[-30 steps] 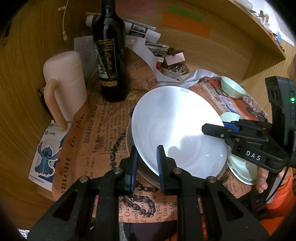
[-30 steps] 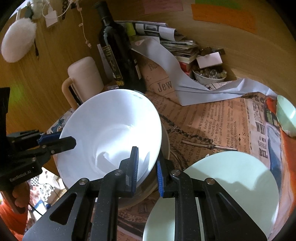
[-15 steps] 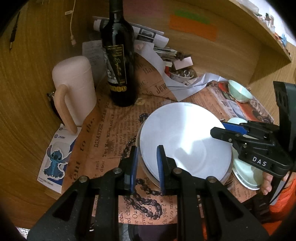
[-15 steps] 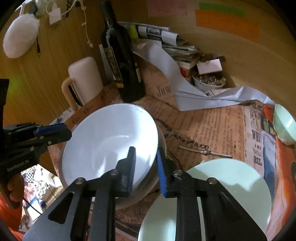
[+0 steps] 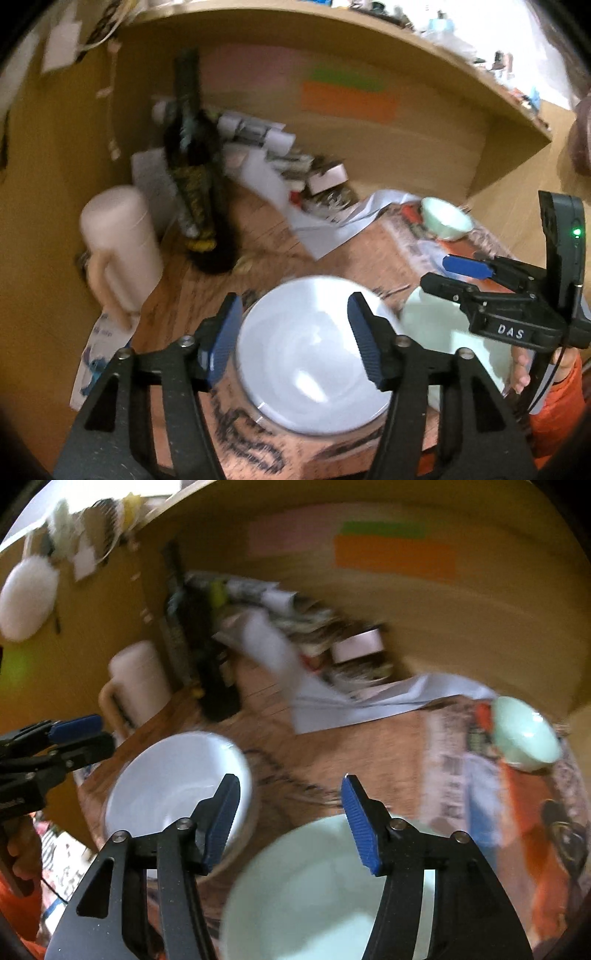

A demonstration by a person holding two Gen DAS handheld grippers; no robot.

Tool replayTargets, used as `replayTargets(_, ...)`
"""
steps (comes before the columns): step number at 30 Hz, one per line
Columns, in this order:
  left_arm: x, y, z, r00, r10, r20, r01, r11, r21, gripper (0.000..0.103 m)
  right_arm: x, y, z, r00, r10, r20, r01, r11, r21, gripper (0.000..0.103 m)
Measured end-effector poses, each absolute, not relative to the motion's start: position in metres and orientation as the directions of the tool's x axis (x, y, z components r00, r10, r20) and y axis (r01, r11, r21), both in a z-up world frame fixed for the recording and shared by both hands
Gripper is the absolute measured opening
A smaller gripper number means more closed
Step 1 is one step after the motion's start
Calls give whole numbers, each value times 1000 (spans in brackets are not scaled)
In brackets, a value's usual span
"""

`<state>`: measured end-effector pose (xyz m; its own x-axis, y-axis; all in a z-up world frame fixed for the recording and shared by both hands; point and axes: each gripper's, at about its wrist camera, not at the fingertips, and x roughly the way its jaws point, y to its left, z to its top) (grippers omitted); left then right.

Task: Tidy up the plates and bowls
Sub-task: 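Move both grippers to the small mint-green bowl and close on its rim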

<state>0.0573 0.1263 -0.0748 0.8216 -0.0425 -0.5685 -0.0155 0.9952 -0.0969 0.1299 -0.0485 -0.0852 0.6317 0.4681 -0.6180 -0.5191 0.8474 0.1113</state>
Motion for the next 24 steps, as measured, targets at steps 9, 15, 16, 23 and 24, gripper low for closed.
replayTargets(9,111,81,-46,819,-156,-552,138,988,-75,69,168,-141,-66,751,284,-596,-266,956,120,54)
replayTargets(15,156,44,-40,775,-233,-587,246,968,-59,71,189,-186,-64,783,167,-600,-124,986,112,54)
replayTargets(16,165,39,-40,764,-245,-596,262,963,-60,71,195,-194,-66,784,144,-603,-96,989,112,54)
replayTargets(23,232,7,-54,674,-298,-676,319,943,-97,71,234,-237,-84,759,103,-643,12,985,172,54)
replayTargets(24,240,4,-57,660,-300,-688,321,942,-103,71,240,-240,-87,753,100,-650,23,984,178,54)
